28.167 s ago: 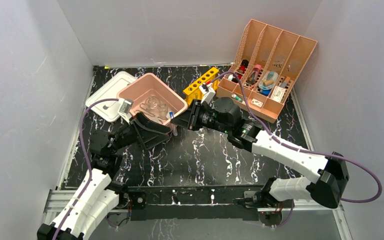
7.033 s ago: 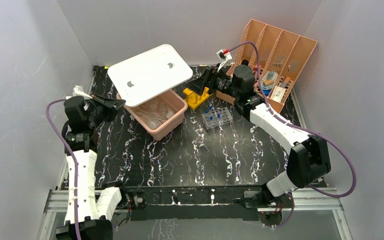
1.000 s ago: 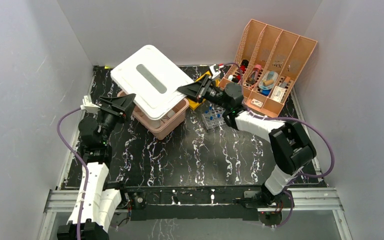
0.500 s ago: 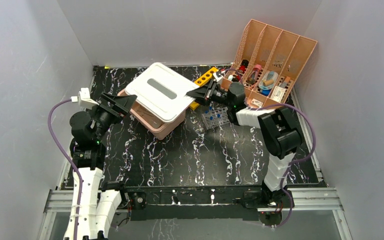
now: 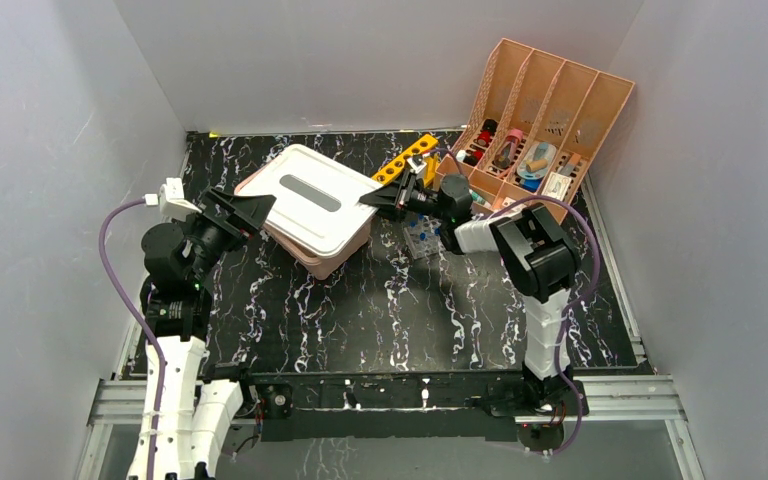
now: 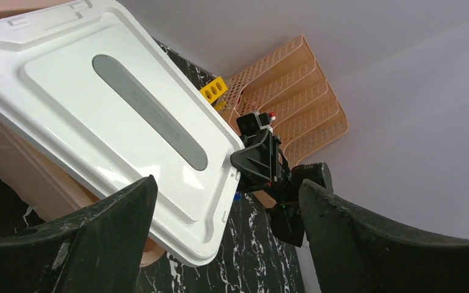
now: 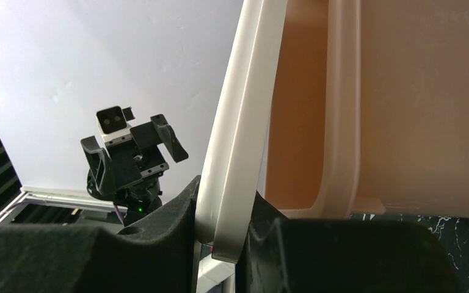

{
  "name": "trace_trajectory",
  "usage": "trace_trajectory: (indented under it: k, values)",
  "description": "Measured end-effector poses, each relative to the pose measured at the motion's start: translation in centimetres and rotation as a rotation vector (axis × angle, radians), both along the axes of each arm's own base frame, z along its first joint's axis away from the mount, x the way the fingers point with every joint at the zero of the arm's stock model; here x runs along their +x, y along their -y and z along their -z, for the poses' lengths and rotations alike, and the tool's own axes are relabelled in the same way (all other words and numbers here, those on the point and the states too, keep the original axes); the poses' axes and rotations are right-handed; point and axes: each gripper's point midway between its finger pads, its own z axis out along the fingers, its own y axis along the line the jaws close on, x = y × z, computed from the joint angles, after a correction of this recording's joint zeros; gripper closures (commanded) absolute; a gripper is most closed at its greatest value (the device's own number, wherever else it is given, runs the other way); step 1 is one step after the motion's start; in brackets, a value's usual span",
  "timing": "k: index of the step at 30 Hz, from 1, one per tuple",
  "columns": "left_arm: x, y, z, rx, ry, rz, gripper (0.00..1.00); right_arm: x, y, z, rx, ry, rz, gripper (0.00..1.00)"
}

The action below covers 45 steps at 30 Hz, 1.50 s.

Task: Organize the chemistry lab equipment

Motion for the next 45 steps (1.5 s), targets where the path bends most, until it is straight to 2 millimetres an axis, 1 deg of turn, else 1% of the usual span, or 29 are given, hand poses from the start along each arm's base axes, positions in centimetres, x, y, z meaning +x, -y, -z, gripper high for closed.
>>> trace_trajectory:
  k: [6,9,12,15,20,22,27,34,35,39,42,45]
  values:
    - [-0.1,0.0,0.4,0.01,-0.009,0.0,0.15,-0.3,-0.6,1.1,0.008,-0.007,-0.013,1.0]
    - [-0.1,0.0,0.5,0.011,-0.01,0.0,0.15,-0.4,-0.8,1.2,0.0,0.038,-0.008,1.0]
    - [0.0,-0.1,0.5,0.011,-0.011,-0.001,0.15,0.0,-1.2,1.4,-0.011,0.089,0.027,1.0]
    - [-0.1,0.0,0.6,0.014,-0.011,0.0,0.15,0.2,-1.5,1.4,-0.012,0.114,0.049,1.0]
    - [0.0,0.0,1.0,0.022,-0.019,0.002,0.15,0.8,-1.5,0.1,0.055,0.125,0.095,1.0]
    - [0.0,0.0,1.2,0.026,-0.022,0.001,0.15,1.1,-1.4,0.0,0.073,0.127,0.115,1.0]
    - [0.0,-0.1,1.4,0.041,-0.023,-0.002,0.15,1.5,-1.5,0.3,0.069,0.128,0.136,1.0]
    - [0.0,-0.3,1.7,0.06,-0.03,-0.008,0.14,0.9,-2.1,1.1,0.042,0.125,0.119,1.0]
    - [0.0,-0.3,1.8,0.062,-0.031,-0.008,0.14,0.8,-2.2,1.1,0.042,0.126,0.116,0.98]
    - [0.0,-0.3,1.9,0.067,-0.035,-0.008,0.14,0.3,-2.7,1.0,0.04,0.131,0.103,0.77]
    - [-0.1,-0.3,1.9,0.07,-0.034,-0.007,0.14,0.1,-3.0,1.1,0.03,0.133,0.1,0.62]
    - [-0.1,-0.3,1.9,0.073,-0.031,-0.007,0.14,0.1,-2.9,0.8,0.016,0.145,0.112,0.57]
